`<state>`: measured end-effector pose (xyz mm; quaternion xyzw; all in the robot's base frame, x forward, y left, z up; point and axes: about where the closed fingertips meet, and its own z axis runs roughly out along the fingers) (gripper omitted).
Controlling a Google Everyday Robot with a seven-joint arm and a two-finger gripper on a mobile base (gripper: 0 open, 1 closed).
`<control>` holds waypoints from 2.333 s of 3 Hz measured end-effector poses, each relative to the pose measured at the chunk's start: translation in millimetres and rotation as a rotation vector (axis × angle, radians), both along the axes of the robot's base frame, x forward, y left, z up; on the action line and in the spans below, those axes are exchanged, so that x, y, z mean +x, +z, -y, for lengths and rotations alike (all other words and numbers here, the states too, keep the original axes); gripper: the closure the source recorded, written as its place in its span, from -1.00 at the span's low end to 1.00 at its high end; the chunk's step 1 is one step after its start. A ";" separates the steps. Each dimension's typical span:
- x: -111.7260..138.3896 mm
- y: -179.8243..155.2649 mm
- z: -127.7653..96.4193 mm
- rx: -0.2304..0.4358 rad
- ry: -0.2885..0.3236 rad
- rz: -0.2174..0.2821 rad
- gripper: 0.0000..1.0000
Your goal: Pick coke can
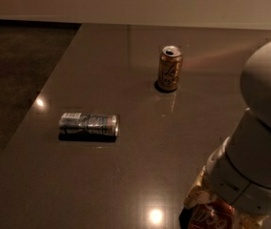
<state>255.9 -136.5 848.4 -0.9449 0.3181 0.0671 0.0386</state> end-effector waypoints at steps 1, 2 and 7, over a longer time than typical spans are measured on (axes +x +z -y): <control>7.3 14.8 -5.2 0.054 -0.098 0.011 0.88; 15.7 35.2 -10.7 0.119 -0.215 0.005 1.00; 37.1 130.7 -30.1 0.245 -0.526 0.096 1.00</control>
Offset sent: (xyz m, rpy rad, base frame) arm 0.0245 0.0128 0.0544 0.1929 0.0356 -0.3629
